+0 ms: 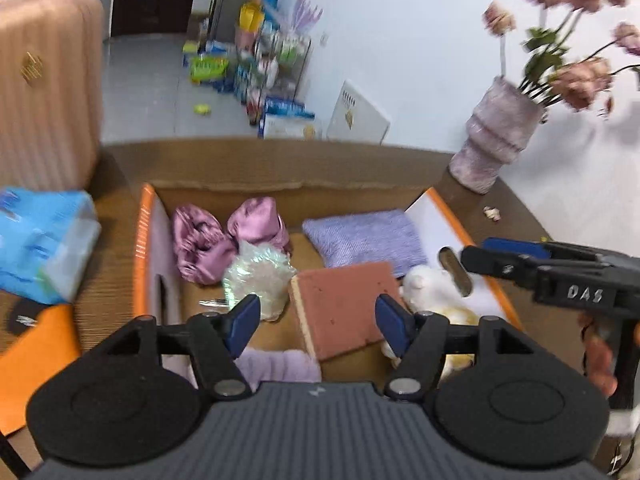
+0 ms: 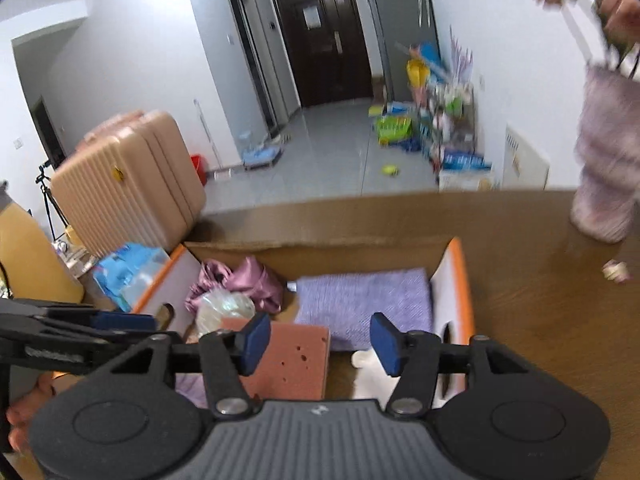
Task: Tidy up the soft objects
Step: 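Withdraw the grippers from the box toward the white foam pieces, then grasp the white foam wedge with the left gripper while the right gripper grasps the white foam cylinder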
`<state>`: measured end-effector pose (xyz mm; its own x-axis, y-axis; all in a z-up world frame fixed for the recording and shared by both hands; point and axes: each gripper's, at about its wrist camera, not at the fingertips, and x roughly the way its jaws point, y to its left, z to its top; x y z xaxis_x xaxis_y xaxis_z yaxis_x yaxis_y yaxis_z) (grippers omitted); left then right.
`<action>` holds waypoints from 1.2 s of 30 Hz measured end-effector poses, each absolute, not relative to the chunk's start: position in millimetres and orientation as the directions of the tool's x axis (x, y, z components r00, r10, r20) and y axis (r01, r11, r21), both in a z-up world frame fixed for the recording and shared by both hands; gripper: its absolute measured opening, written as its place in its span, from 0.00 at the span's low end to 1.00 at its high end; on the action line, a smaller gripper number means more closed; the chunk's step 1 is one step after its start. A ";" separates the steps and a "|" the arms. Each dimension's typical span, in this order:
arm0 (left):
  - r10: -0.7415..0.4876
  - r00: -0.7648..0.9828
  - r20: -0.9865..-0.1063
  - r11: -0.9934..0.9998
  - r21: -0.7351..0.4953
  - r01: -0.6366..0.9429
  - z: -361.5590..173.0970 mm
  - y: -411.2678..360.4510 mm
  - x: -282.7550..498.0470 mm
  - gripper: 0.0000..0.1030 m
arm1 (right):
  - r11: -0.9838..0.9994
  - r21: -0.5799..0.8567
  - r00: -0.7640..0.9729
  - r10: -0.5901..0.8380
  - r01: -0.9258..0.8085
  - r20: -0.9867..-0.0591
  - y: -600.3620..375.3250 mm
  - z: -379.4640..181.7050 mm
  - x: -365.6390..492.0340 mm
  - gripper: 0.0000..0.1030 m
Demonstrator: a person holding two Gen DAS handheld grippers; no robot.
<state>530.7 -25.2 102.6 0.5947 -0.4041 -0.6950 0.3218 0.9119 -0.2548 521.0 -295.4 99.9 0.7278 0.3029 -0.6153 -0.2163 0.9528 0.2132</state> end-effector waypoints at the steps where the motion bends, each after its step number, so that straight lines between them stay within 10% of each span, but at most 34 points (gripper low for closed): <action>1: -0.397 0.610 -0.686 0.914 -0.235 0.331 113.0 -22.5 520.2 0.65 | 0.955 0.202 0.742 0.298 -0.219 -0.601 -298.7 110.1 508.9 0.56; 15: -0.298 0.760 -0.578 0.949 -0.094 0.300 161.1 -4.8 384.0 0.75 | 0.964 0.089 0.837 0.262 -0.251 -0.480 -302.9 172.7 376.5 0.64; 36: -0.347 0.786 -0.512 0.937 -0.159 0.310 62.3 -14.2 191.8 0.82 | 0.958 0.165 0.847 0.286 -0.236 -0.448 -301.7 37.9 172.9 0.68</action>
<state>191.8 -14.2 62.3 0.7860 -0.3466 -0.5119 0.3100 0.9374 -0.1588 172.9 -301.7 37.9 0.8474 0.2858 -0.4476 -0.2359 0.9577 0.1648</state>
